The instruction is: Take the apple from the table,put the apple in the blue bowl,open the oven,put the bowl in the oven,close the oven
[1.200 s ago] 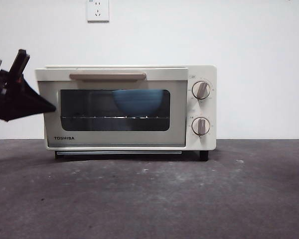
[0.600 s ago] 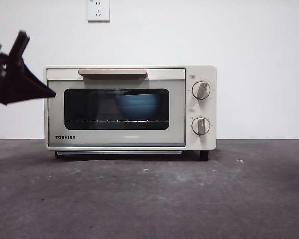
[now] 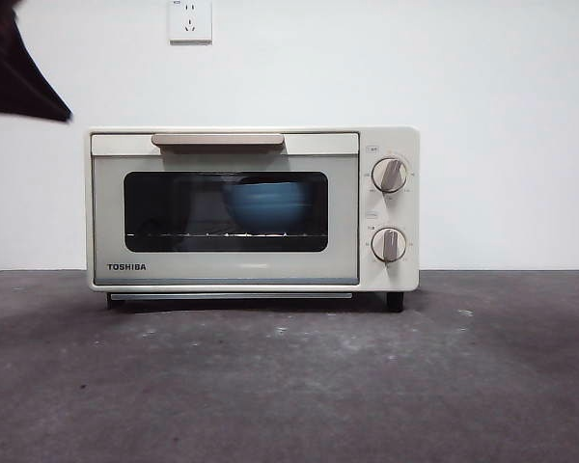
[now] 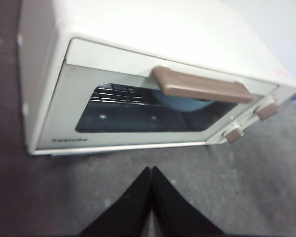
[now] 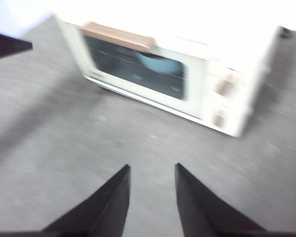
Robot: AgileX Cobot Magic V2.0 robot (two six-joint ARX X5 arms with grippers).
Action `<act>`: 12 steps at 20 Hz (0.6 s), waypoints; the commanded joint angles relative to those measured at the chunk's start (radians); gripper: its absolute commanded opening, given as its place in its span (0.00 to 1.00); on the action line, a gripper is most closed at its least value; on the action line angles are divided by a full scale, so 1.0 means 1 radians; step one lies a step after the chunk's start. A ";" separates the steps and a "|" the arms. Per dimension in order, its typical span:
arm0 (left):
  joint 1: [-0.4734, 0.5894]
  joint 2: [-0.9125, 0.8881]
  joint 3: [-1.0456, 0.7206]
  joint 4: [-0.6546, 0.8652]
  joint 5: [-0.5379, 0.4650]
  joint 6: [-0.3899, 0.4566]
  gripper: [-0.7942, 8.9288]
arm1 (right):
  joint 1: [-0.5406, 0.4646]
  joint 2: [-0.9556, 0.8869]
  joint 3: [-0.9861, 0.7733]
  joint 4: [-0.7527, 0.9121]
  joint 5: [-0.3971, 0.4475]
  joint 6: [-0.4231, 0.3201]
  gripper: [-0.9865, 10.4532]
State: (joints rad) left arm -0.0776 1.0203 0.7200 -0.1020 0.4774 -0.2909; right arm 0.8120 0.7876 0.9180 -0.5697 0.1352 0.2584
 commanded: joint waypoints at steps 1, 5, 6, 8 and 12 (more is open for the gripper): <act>-0.019 -0.099 0.012 -0.089 -0.036 0.084 0.09 | 0.010 0.008 -0.068 0.105 -0.043 -0.011 0.21; -0.048 -0.231 0.012 -0.198 -0.069 0.109 0.09 | 0.009 0.008 -0.203 0.317 -0.092 -0.012 0.21; -0.053 -0.256 0.012 -0.223 -0.079 0.118 0.09 | 0.010 0.008 -0.230 0.370 -0.095 -0.013 0.20; -0.061 -0.309 0.012 -0.278 -0.100 0.129 0.09 | 0.009 0.008 -0.288 0.485 -0.098 -0.025 0.15; -0.068 -0.385 0.012 -0.357 -0.119 0.145 0.09 | 0.010 0.008 -0.357 0.628 -0.094 -0.032 0.09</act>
State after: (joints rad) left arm -0.1425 0.6369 0.7197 -0.4602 0.3641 -0.1711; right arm 0.8120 0.7898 0.5602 0.0299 0.0391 0.2394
